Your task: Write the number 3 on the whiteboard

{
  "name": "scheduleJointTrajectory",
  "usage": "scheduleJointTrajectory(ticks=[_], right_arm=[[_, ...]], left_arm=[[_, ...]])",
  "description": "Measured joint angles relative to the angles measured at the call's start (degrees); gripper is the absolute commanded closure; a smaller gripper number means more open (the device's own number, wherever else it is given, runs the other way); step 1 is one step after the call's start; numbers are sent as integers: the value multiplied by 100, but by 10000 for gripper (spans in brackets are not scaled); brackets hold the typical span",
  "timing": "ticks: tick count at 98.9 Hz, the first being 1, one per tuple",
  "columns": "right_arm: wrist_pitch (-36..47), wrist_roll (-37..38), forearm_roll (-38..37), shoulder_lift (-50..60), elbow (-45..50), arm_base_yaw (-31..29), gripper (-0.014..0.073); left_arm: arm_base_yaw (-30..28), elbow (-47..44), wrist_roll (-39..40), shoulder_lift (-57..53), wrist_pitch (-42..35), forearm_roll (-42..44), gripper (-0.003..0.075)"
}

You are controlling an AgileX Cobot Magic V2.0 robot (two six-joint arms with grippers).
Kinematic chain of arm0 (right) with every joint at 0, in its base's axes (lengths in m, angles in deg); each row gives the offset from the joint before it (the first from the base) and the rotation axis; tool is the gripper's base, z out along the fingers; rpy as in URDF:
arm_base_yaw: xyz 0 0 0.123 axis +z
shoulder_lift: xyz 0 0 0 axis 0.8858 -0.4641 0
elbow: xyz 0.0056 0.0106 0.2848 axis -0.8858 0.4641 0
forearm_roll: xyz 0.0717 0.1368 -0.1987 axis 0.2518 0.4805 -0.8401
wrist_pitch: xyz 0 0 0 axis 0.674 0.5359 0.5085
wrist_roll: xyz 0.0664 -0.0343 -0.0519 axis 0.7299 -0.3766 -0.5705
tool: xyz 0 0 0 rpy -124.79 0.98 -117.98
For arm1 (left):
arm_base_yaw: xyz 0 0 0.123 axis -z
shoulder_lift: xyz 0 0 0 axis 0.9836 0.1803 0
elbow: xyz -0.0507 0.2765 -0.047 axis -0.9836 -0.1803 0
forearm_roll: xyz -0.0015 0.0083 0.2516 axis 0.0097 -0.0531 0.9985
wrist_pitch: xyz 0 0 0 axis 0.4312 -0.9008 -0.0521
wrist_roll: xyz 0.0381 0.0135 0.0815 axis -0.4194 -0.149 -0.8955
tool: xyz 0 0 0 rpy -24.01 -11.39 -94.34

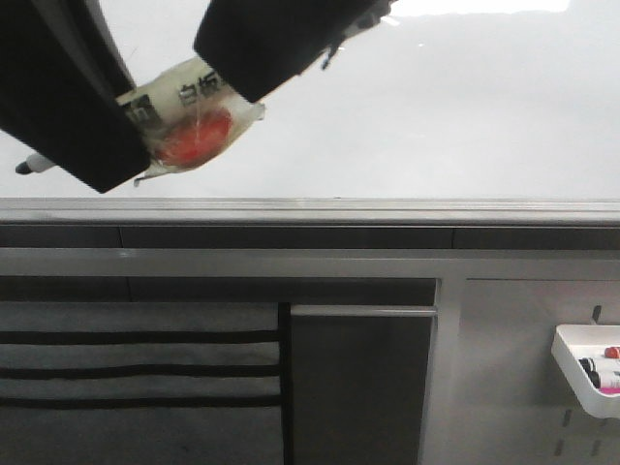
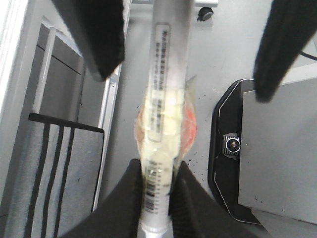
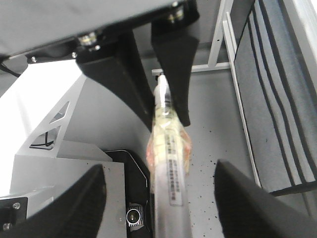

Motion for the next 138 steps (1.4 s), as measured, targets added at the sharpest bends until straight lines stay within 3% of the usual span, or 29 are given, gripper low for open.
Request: scheduleJointTrajectory(ticks=[42, 64, 90, 113, 128, 138], right_arm=[[175, -57, 10, 0, -3, 23, 196], [203, -79, 14, 0, -3, 23, 347], [243, -92, -17, -10, -3, 23, 401], [298, -95, -75, -10, -12, 23, 568], [287, -105, -75, -10, -12, 23, 601], [287, -117, -75, -10, -12, 23, 601]], left_arm=[[0, 0, -9, 0, -353, 0, 738], [0, 0, -13, 0, -363, 0, 738], [0, 0, -35, 0, -363, 0, 738], [9, 0, -73, 0, -342, -13, 738], [9, 0, -107, 0, -331, -13, 737], [9, 0, -107, 0, -331, -13, 657]])
